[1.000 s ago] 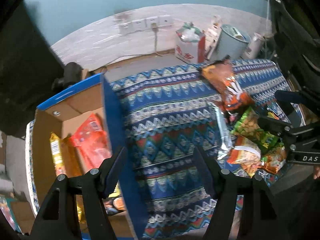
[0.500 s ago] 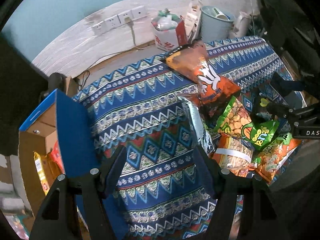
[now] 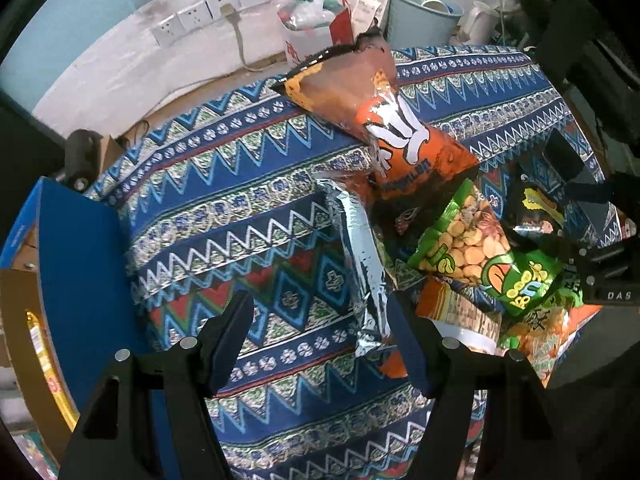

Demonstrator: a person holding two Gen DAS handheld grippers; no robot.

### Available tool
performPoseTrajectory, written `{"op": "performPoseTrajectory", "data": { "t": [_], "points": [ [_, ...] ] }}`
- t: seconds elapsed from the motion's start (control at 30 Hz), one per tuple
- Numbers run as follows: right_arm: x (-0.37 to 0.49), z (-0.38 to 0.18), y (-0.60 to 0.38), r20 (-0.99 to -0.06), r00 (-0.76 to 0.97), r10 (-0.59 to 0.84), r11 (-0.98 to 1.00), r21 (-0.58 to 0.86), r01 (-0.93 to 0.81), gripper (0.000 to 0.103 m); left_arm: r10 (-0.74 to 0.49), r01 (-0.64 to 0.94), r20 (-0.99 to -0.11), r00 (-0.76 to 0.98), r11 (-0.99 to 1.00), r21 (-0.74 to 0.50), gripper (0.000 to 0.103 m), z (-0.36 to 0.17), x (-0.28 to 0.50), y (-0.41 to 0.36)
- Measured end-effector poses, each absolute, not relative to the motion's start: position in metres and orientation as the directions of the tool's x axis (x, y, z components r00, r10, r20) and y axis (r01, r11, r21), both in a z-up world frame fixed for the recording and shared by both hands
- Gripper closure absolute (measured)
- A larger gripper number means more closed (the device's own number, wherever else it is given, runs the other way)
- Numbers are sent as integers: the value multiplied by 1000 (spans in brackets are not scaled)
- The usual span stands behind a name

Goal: Organize snacks
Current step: 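Grasp a silver foil bag with the left gripper while the right gripper grasps a black-yellow snack bag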

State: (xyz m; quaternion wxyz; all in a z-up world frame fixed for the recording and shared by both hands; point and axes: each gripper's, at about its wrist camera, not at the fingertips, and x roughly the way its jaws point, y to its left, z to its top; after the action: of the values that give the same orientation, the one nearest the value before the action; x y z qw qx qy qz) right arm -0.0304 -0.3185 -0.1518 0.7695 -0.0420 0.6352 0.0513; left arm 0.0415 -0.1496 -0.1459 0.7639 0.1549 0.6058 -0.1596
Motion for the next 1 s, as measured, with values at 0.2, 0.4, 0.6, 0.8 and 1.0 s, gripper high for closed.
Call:
{"op": "performPoseTrajectory", "data": {
  "t": [0.2,0.4,0.6,0.8,1.0],
  "points": [
    [-28,-174,-320,-990,137,10,991,-8,-132,23,-68,411,-981,180,911,12,33,-162,52,-152],
    [-23,-189,-324,-991,136,16,993,1,-115,22,-82,390,-986,143,921,-20,33,-179,61,-156],
    [-17,-201,-329,-991,129,46,995,34,-97,22,-65,399,-989,130,917,-8,33,-194,66,-165],
    [-14,-200,-332,-989,129,74,995,65,-72,30,-47,435,-990,134,901,16,33,-208,64,-179],
    [-13,-189,-330,-980,193,37,998,28,-48,31,-36,469,-988,148,882,39,67,-217,61,-191]
  ]
}}
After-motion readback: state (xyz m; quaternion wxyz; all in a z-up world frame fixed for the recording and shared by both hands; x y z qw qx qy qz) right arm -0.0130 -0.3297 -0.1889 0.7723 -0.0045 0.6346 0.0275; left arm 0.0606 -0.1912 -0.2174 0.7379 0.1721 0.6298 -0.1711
